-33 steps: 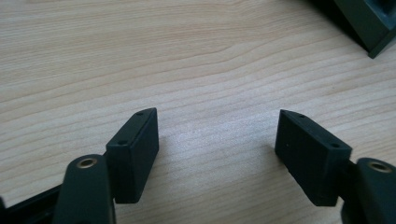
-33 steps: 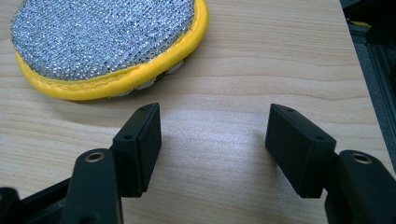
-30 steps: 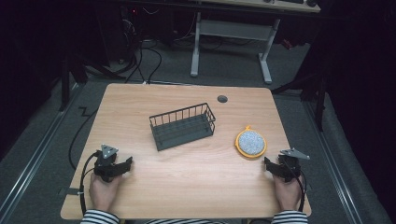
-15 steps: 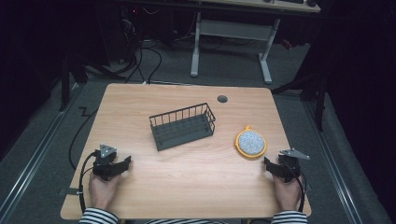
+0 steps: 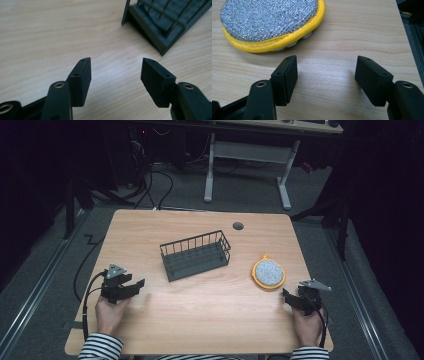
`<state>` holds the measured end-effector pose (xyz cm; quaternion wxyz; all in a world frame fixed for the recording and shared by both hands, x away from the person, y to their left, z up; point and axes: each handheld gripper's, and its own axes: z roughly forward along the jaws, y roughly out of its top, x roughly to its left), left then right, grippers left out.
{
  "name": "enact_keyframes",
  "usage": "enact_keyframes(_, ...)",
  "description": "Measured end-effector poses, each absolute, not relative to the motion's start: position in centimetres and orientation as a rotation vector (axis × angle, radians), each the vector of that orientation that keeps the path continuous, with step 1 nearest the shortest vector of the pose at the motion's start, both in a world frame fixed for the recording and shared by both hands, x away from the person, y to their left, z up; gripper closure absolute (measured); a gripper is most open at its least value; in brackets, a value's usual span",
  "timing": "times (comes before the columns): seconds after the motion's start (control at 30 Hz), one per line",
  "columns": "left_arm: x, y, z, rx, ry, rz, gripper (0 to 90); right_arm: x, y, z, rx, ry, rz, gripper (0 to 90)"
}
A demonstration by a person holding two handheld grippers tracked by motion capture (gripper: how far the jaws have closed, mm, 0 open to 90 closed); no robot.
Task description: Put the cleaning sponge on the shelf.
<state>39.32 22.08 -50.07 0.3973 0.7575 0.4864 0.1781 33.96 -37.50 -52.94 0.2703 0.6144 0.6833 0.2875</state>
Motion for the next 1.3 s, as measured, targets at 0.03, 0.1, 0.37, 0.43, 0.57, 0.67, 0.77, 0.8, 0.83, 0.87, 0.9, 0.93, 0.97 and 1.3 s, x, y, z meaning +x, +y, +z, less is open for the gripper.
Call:
enact_keyframes(0.03,39.5,22.0,-49.7,1.912,1.228,0.451,42.2,34.0,-37.5,-52.9,1.652,1.843,0.774,35.0)
enact_keyframes(0.1,39.8,22.0,-48.9,1.895,1.216,0.449,41.2,34.0,-37.5,-52.9,1.655,1.841,0.775,35.0)
enact_keyframes(0.37,41.6,21.0,-46.3,1.903,1.192,0.459,39.6,34.0,-37.5,-52.9,1.651,1.843,0.775,35.0)
enact_keyframes(0.43,42.2,20.6,-45.7,1.912,1.179,0.462,40.1,34.0,-37.5,-53.0,1.650,1.842,0.777,34.9)
enact_keyframes(0.57,43.4,19.9,-44.7,1.915,1.177,0.457,40.9,34.0,-37.5,-52.9,1.649,1.845,0.775,34.9)
enact_keyframes(0.67,44.1,19.2,-44.0,1.926,1.169,0.470,40.9,34.0,-37.5,-52.9,1.646,1.847,0.775,34.9)
enact_keyframes(0.77,44.8,18.5,-43.5,1.936,1.157,0.470,40.7,34.0,-37.5,-52.9,1.648,1.846,0.775,34.9)
enact_keyframes(0.8,45.1,18.2,-43.3,1.944,1.153,0.467,40.5,34.0,-37.5,-52.9,1.645,1.847,0.775,34.9)
enact_keyframes(0.83,45.3,18.0,-43.2,1.949,1.150,0.467,40.5,34.0,-37.5,-53.0,1.642,1.849,0.774,34.9)
enact_keyframes(0.87,45.5,17.8,-43.2,1.947,1.147,0.468,40.5,34.0,-37.5,-53.0,1.642,1.849,0.774,34.9)
enact_keyframes(0.9,45.8,17.6,-43.1,1.952,1.148,0.458,40.5,34.0,-37.5,-52.9,1.642,1.849,0.774,34.9)
enact_keyframes(0.93,46.1,17.4,-43.0,1.959,1.148,0.460,40.4,34.0,-37.5,-53.0,1.641,1.850,0.775,34.9)
enact_keyframes(0.97,46.4,17.0,-43.0,1.969,1.148,0.467,40.3,34.0,-37.5,-52.9,1.646,1.848,0.776,34.9)
enact_keyframes(1.3,48.8,15.1,-43.8,2.002,1.170,0.439,40.9,33.9,-37.5,-52.9,1.644,1.853,0.778,34.8)
